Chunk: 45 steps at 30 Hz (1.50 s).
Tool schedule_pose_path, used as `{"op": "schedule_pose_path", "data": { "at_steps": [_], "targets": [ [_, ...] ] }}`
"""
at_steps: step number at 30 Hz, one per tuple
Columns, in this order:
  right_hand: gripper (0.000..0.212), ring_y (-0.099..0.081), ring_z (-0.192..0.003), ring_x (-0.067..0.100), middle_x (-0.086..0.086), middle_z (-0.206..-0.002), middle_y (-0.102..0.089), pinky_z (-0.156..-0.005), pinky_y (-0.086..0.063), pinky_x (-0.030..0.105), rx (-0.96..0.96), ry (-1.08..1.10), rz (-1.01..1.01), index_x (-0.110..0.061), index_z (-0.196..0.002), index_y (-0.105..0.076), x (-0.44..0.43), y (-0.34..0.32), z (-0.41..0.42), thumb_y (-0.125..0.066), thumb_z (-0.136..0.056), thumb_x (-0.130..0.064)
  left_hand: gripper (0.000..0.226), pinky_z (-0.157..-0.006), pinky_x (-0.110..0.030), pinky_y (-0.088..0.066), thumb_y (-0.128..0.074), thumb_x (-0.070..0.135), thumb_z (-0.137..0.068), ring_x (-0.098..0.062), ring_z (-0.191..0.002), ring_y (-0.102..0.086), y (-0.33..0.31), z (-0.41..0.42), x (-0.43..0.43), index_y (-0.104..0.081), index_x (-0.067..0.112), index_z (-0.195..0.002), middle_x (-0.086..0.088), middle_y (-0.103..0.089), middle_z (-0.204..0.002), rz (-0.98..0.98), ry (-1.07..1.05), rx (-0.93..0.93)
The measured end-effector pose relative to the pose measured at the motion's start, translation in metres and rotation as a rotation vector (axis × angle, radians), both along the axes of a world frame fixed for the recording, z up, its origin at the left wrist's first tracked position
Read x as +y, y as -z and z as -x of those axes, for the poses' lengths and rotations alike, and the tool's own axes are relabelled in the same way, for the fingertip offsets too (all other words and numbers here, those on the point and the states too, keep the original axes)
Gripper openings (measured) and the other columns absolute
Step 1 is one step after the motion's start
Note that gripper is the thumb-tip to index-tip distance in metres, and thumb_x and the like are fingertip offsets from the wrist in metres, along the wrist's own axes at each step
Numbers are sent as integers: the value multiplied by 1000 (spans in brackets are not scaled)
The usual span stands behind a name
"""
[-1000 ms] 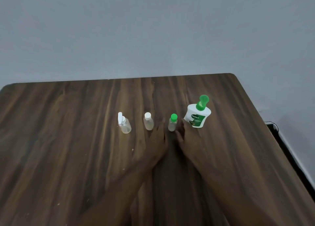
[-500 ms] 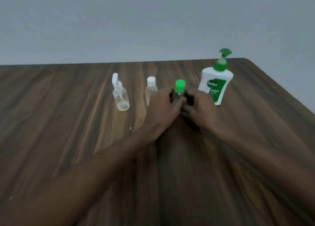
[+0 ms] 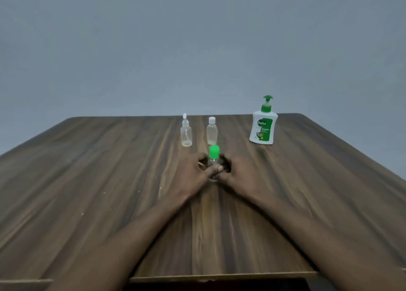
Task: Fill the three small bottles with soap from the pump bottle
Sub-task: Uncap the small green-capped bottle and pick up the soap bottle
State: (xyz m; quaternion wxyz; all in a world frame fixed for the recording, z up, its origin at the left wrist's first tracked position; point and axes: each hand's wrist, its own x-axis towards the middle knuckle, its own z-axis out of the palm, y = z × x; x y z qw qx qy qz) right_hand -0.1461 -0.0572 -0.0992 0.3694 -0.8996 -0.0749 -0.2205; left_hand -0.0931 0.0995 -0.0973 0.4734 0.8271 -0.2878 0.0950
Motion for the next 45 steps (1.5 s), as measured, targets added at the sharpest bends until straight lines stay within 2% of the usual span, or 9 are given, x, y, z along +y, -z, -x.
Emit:
{"op": "schedule_pose_path", "data": {
  "at_steps": [3,10,15,20,24,30,33,38,45],
  "targets": [
    [32,-62,-79,0,-11,-87,-66,-72,-49,25,15,25,33,-26,-105,-63,3,13,2,-70,-74,-35,24,-65,-29,-52,-82,37,-80,-9,-72,-69,5,12,4,-73,16,-88,3,-74,-77,-70,-33,-21],
    [67,-65,-83,7,-7,-98,-66,-82,-55,33,68,-89,-45,-26,-138,-47,9,24,-2,-75,-77,-23,28,-64,-37,-54,-84,39,-71,-13,-70,-69,11,2,16,-72,18,-86,2,-73,-73,-71,-41,19],
    [65,-62,-95,0,-8,-110,-64,-85,-47,11,118,-138,-76,-27,-139,-44,2,8,9,-68,-80,-16,44,-65,-42,-55,-70,58,-63,-12,-69,-69,17,-2,15,-68,19,-84,4,-71,-73,-58,-28,-12],
    [39,-63,-90,8,-5,-101,-66,-86,-54,25,-139,183,-193,-17,-115,-60,-36,-2,4,-62,-78,-3,37,-63,-35,-54,-75,51,-65,-7,-66,-63,31,-7,12,-60,22,-82,9,-64,-71,-34,-48,-74],
    [29,-61,-79,6,-4,-95,-67,-84,-56,31,-117,559,-282,-13,-113,-61,-71,-2,-16,-66,-85,-7,31,-58,-14,-44,-84,35,-69,2,-67,-60,32,-10,11,-58,21,-77,10,-60,-66,-12,-49,-88],
    [81,-46,-131,30,14,-144,-45,-104,-39,40,15,782,-195,-4,-145,-35,-121,-16,-58,-79,-81,-27,35,-53,-15,-36,-85,37,-70,-1,-60,-53,28,-16,11,-52,26,-71,11,-56,-64,-40,-25,-123],
    [101,-47,-131,28,11,-146,-42,-105,-39,39,92,675,-314,-7,-151,-22,-143,-23,-80,-85,-75,-26,32,-55,-15,-38,-85,40,-69,-1,-62,-56,26,-18,12,-59,21,-76,12,-58,-65,-34,-7,-113],
    [68,-68,-99,22,5,-113,-69,-96,-53,50,112,539,-435,-14,-123,-56,-177,-10,-116,-88,-66,-32,38,-53,-14,-34,-87,38,-71,-2,-57,-48,20,-20,14,-54,19,-73,14,-48,-60,-58,65,-103],
    [46,-70,-97,22,4,-109,-70,-89,-56,41,90,440,-439,-15,-119,-62,-145,-18,-85,-82,-77,-15,41,-57,-16,-38,-90,40,-70,-3,-60,-46,18,-25,12,-62,11,-80,8,-53,-66,-43,72,-54]
  ]
}}
